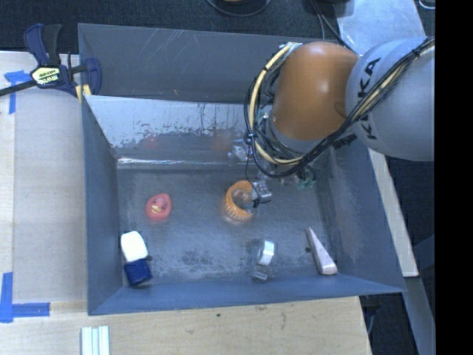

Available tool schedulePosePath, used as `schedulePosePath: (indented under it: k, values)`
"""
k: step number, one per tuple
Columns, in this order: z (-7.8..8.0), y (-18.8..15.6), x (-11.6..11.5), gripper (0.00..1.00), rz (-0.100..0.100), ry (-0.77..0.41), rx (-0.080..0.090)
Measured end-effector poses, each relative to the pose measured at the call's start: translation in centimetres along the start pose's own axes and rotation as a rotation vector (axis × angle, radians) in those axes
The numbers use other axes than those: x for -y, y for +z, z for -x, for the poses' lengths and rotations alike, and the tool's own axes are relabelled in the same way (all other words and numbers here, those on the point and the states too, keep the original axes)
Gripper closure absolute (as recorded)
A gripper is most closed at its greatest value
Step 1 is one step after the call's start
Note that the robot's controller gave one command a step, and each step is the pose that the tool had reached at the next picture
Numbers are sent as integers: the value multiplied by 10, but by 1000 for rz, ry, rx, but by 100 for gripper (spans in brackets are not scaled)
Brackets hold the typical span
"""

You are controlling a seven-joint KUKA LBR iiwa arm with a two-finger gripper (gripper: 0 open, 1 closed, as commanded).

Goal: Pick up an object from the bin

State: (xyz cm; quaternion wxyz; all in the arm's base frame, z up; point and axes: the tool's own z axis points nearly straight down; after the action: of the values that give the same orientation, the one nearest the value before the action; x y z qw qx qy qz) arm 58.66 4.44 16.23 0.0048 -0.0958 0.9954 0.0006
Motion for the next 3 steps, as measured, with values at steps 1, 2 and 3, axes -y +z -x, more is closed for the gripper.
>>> schedulePosePath:
  k: [1, 2, 3]
  values:
    - [-18, 56, 30, 0, -1, -9, -14]
    - [15, 47, 34, 100, -1, -270, 6]
    - [15, 47, 34, 0, 0, -269, 6]
